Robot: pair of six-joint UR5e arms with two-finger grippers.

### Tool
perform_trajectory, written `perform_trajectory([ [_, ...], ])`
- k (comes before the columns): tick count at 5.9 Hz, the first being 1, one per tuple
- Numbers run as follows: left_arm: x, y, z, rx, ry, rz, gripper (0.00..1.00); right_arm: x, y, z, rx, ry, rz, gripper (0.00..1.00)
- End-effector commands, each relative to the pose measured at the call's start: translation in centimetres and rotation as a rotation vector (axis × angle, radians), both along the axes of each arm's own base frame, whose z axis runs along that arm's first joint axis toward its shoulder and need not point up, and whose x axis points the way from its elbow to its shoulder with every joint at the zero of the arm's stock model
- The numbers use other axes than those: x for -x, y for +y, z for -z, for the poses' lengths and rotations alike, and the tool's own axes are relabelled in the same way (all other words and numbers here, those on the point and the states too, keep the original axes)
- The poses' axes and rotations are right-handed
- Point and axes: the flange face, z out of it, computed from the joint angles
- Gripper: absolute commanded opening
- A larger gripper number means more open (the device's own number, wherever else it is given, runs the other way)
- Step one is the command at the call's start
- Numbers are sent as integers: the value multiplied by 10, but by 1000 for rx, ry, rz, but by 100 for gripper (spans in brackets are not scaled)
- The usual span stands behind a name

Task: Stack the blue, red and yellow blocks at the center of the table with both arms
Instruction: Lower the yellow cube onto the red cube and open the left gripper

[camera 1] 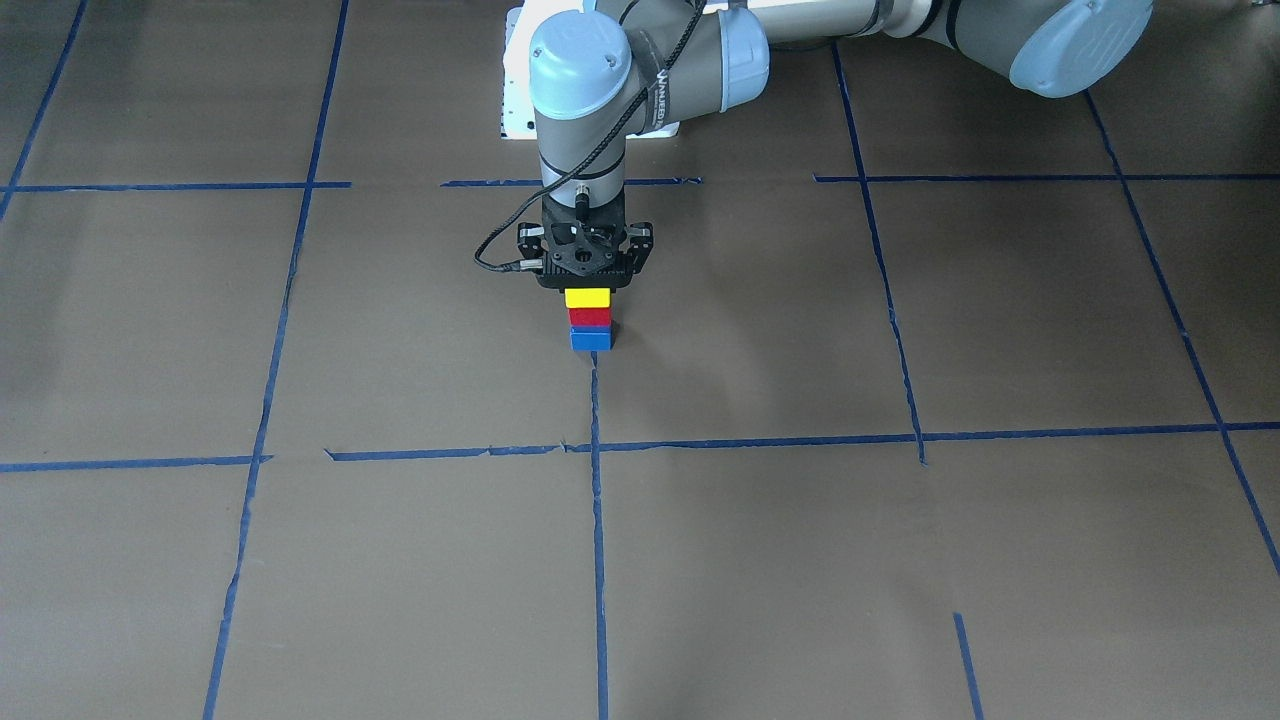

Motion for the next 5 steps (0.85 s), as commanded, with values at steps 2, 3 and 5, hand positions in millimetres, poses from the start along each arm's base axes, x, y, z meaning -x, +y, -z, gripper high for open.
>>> perform_trajectory([
  [2, 0, 1, 4, -3, 5, -1, 58, 0, 0, 0, 0, -1, 0, 100],
  [3, 1, 0, 4, -3, 5, 1, 58, 0, 0, 1, -2, -1, 0, 100],
  [5, 1, 0, 3, -2, 4, 1, 58, 0, 0, 1, -2, -1, 0, 100],
])
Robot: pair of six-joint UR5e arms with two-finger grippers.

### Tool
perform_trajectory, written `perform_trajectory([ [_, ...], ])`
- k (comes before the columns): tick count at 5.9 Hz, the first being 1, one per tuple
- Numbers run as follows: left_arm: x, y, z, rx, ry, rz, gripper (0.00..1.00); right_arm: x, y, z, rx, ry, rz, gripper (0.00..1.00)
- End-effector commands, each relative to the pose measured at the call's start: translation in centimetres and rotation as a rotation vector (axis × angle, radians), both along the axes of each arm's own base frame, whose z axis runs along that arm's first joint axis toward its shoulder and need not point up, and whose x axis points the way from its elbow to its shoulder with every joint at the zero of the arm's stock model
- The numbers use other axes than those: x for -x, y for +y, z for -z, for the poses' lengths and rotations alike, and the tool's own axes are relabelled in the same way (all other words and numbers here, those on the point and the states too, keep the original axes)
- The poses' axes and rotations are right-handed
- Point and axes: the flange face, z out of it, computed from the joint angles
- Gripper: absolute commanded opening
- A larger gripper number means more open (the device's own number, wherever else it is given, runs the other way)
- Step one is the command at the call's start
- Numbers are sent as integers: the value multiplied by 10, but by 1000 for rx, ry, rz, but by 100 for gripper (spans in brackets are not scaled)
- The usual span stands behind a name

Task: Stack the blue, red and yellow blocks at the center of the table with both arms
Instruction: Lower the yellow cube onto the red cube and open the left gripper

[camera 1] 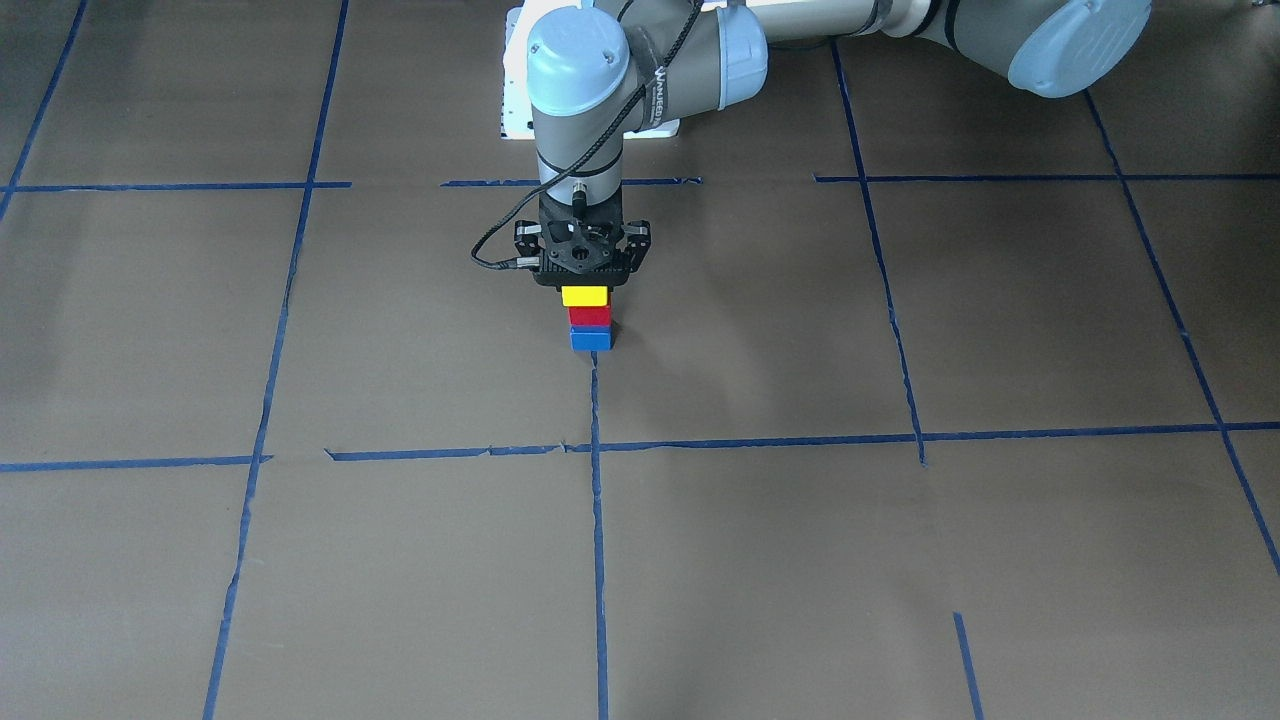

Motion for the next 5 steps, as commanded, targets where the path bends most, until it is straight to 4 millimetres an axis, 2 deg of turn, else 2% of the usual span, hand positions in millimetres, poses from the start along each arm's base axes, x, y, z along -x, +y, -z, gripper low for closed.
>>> perform_trajectory([
  [1, 0, 0, -1, 0, -1, 1, 70, 0, 0, 0, -1, 0, 0, 100],
  [2, 0, 0, -2, -1, -3, 0, 87, 0, 0, 0, -1, 0, 0, 100],
  [3, 0, 0, -3, -1, -6, 0, 99, 0, -1, 1, -2, 0, 0, 100],
  [4, 4, -3, 1, -5, 0, 6, 99, 0, -1, 1, -2, 0, 0, 100],
  [5, 18, -11, 9, -13, 14, 22, 99, 0, -1, 1, -2, 0, 0, 100],
])
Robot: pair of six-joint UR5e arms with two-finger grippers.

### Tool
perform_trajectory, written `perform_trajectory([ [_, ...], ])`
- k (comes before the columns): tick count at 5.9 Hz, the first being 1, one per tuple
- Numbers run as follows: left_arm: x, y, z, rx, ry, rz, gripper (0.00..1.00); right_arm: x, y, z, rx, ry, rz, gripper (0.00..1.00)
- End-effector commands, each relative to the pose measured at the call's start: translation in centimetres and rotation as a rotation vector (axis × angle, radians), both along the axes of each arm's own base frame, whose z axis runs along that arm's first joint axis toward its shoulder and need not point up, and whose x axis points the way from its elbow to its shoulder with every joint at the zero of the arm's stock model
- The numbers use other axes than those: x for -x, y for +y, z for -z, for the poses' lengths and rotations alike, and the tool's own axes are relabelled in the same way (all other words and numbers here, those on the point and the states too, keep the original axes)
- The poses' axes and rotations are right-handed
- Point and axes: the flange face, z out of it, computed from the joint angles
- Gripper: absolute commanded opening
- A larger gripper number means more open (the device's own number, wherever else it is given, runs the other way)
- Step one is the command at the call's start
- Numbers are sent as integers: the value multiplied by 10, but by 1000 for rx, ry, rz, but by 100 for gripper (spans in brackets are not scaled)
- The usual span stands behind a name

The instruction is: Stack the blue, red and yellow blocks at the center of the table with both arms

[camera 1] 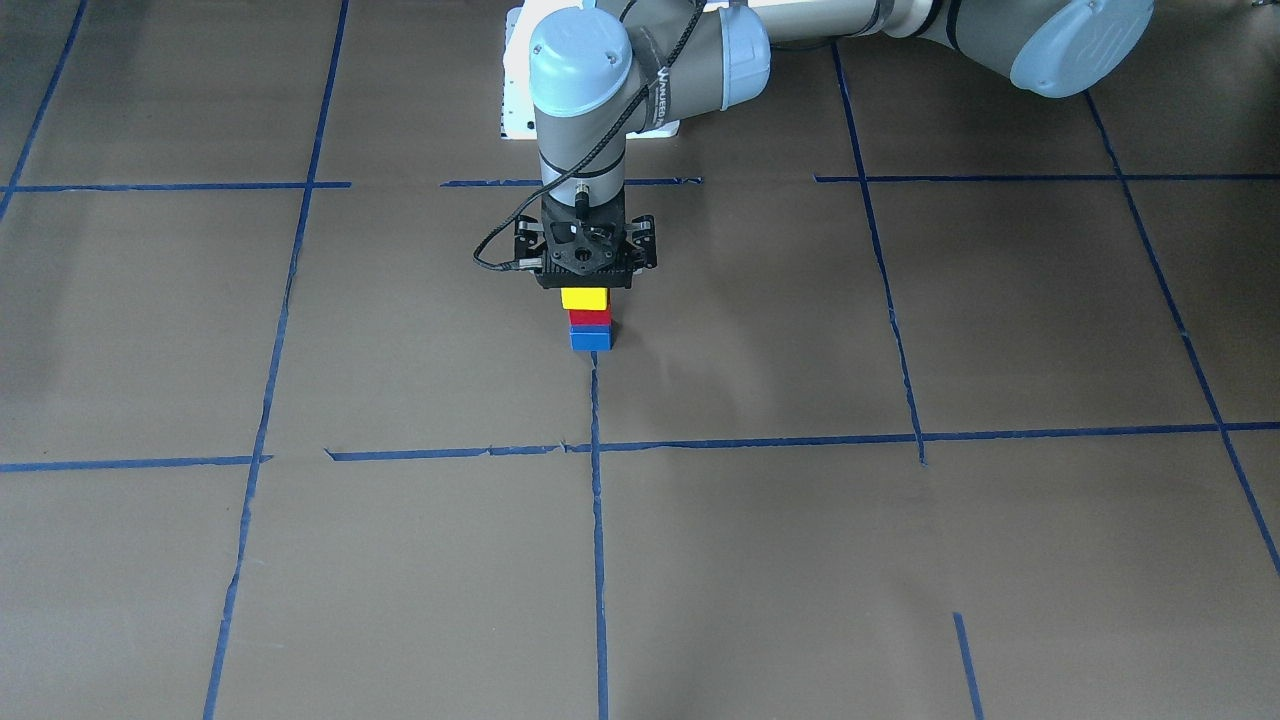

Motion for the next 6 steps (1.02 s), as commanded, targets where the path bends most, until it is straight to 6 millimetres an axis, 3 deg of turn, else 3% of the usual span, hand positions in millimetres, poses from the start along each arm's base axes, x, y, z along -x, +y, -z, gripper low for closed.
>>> perform_trajectory([
  [1, 35, -11, 18, -11, 15, 30, 99, 0, 0, 0, 0, 0, 0, 100],
  [2, 69, -14, 25, -25, 9, 28, 99, 0, 0, 0, 0, 0, 0, 100],
  [3, 113, -19, -3, -59, -2, -40, 99, 0, 0, -1, 1, 0, 0, 100],
  [4, 181, -29, -61, -94, 3, -108, 99, 0, 0, -2, 4, 1, 0, 100],
  [6, 342, -81, -207, -193, -65, -255, 99, 0, 1, -5, 9, 1, 0, 100],
])
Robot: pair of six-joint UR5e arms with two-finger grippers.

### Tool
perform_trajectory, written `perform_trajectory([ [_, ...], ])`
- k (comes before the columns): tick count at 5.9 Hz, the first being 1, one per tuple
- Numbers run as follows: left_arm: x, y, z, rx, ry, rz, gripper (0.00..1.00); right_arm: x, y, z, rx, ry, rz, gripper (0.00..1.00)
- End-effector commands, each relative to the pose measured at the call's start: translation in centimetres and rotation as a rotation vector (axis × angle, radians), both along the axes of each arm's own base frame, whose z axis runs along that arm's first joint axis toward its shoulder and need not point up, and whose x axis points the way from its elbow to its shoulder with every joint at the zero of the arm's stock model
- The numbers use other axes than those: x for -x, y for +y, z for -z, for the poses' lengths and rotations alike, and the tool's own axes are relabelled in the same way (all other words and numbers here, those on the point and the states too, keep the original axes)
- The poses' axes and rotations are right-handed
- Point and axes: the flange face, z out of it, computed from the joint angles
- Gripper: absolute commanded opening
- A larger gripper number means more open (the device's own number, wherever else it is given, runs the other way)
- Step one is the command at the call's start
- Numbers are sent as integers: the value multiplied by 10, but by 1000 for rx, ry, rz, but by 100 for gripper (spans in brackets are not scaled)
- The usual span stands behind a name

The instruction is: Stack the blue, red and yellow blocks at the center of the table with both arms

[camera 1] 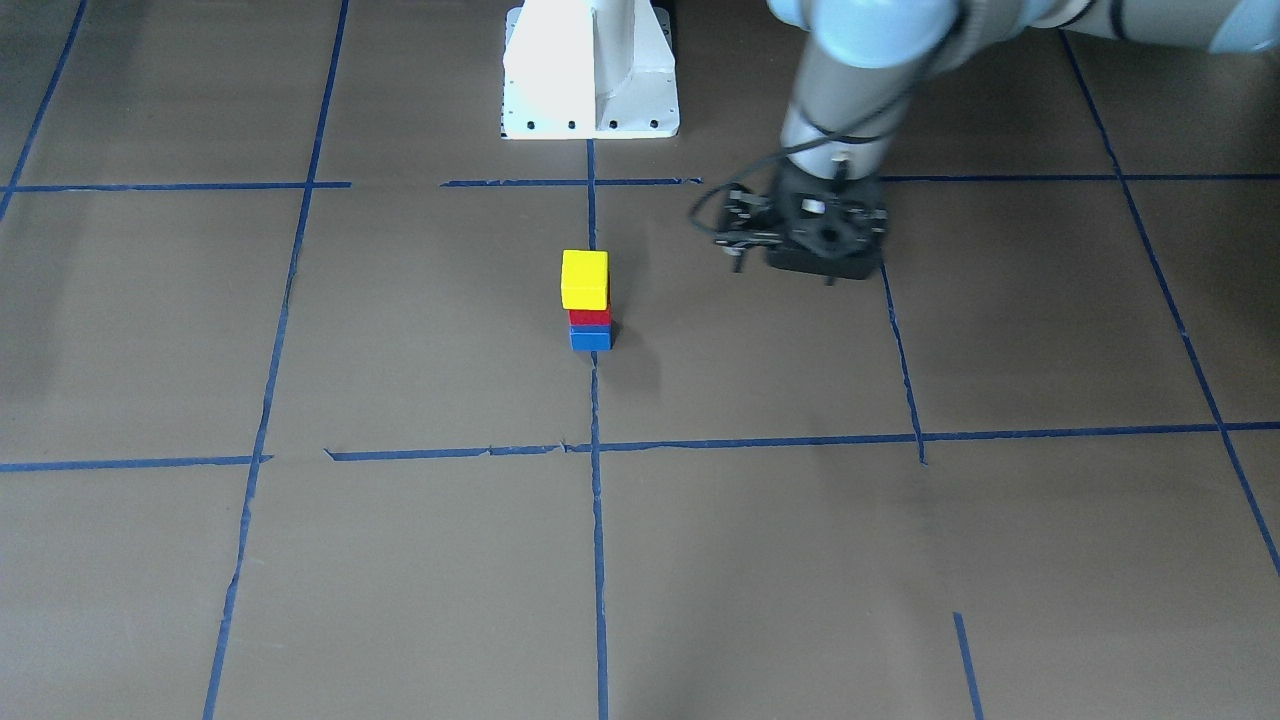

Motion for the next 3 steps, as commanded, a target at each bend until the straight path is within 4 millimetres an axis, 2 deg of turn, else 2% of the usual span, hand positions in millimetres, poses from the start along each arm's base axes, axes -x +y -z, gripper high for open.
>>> perform_trajectory([
  [1, 156, -26, -135, -53, -59, -97, 100, 0, 0, -1, 2, 0, -1, 100],
  [2, 214, -14, -215, -29, -104, -142, 100, 0, 0, -1, 1, 0, 0, 100],
  [3, 274, -6, -273, 20, -103, -126, 100, 0, 0, -1, 2, 0, -1, 100],
])
